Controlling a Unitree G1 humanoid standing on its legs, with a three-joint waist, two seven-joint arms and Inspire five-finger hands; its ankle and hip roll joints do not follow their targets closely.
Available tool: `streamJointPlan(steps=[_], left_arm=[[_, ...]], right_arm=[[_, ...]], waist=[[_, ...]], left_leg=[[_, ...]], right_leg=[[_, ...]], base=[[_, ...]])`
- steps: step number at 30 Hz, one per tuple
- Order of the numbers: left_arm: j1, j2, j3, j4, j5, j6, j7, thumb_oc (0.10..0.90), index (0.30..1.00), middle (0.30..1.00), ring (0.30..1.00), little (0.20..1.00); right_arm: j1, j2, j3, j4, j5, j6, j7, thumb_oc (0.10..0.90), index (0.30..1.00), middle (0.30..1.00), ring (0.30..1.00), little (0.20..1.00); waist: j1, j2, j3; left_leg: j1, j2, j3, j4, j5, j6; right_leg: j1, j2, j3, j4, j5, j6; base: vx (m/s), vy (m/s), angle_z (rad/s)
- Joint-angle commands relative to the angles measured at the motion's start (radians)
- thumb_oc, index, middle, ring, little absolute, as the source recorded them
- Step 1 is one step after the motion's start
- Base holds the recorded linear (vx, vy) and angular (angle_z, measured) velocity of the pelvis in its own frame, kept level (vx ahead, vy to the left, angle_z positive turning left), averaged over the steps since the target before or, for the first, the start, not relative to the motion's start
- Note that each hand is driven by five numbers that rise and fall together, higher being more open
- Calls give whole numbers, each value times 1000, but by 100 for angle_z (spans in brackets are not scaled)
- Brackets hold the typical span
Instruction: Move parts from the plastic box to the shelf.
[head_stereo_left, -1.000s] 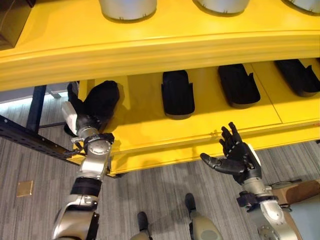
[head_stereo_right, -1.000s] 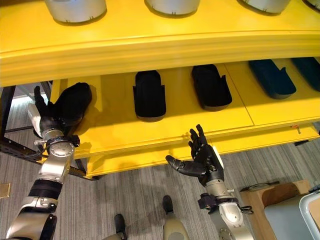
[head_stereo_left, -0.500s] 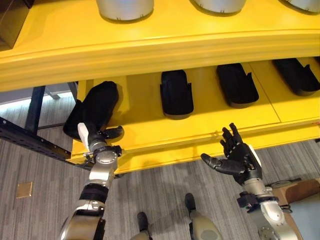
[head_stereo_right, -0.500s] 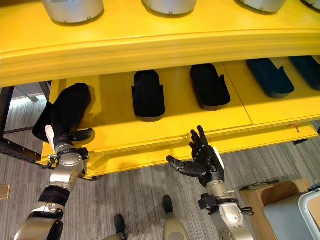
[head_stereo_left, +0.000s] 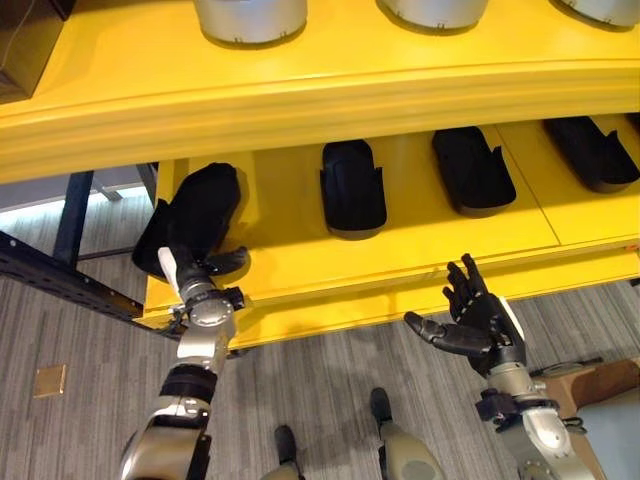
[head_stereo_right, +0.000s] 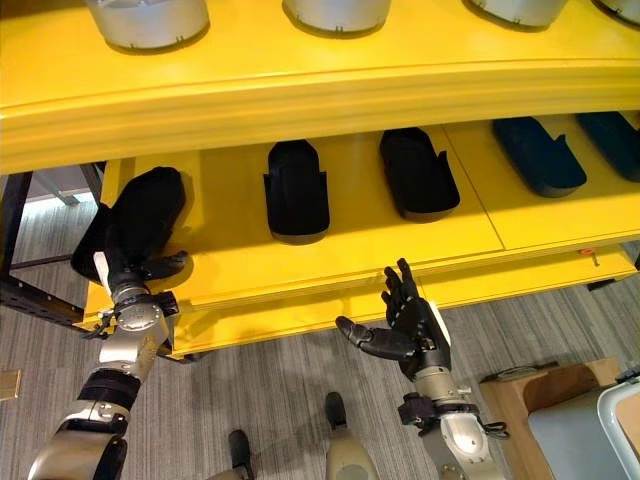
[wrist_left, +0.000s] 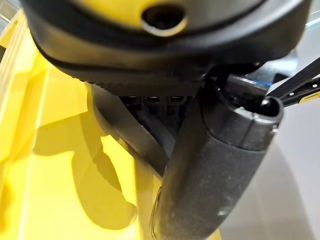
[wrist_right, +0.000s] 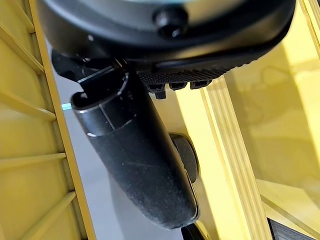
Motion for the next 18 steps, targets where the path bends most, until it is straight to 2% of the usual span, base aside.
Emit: streamJointPlan(steps=[1,18], left_arm=[[-130,21,-9,42,-33,-84,-18,900,1000,1000,1000,1000],[-158,-4,-44,-7,-71,-106,-37,900,1000,1000,1000,1000]], right_arm=[[-28,-31,-62,-126,35,-100,2,900,1000,1000,1000,1000],[-23,-36,-63,-121,35,-99,-11,900,1000,1000,1000,1000]], waist=[[-15,-15,-40],[-20,-13,-42]], left_leg=[[-13,44,20,55,-26,-7],[-14,49,19,52,-22,-10]], right_leg=[[64,-35,-13,32,-136,15],[60,-29,-11,32,-138,10]], base=[[0,0,0],[0,0,0]])
